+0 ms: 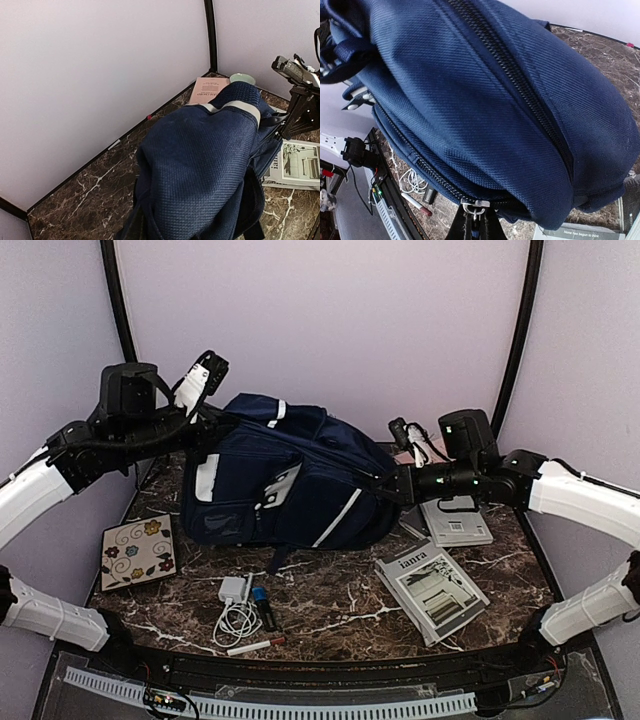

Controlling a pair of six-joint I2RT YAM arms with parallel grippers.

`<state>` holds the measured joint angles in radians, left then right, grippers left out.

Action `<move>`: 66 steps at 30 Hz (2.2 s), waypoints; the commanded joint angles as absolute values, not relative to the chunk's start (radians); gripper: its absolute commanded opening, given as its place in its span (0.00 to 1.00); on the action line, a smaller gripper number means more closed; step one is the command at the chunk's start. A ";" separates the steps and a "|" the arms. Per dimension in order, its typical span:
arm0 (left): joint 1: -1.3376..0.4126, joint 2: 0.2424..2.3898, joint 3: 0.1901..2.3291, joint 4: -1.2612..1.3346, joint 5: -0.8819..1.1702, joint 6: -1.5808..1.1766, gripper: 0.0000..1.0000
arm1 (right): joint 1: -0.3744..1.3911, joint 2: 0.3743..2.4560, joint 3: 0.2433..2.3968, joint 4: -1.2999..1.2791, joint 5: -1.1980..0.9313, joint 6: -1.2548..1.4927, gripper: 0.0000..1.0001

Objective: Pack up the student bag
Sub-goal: Unzip the second largest pocket of the student bag.

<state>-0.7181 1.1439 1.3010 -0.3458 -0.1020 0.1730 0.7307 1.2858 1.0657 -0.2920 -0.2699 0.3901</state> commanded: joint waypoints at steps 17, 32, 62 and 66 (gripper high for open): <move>-0.489 1.551 1.738 -0.369 -0.161 0.085 0.40 | 0.752 1.379 1.171 -0.353 -0.392 0.386 0.00; -0.467 1.356 1.627 -0.269 0.267 0.216 0.93 | 0.775 1.505 1.382 -0.456 -0.400 0.274 0.00; -0.885 1.581 1.436 -0.305 0.207 1.138 0.73 | 0.811 1.501 1.360 -0.437 -0.408 0.287 0.00; -0.885 1.601 1.446 -0.317 0.146 1.148 0.69 | 0.813 1.502 1.362 -0.434 -0.409 0.286 0.00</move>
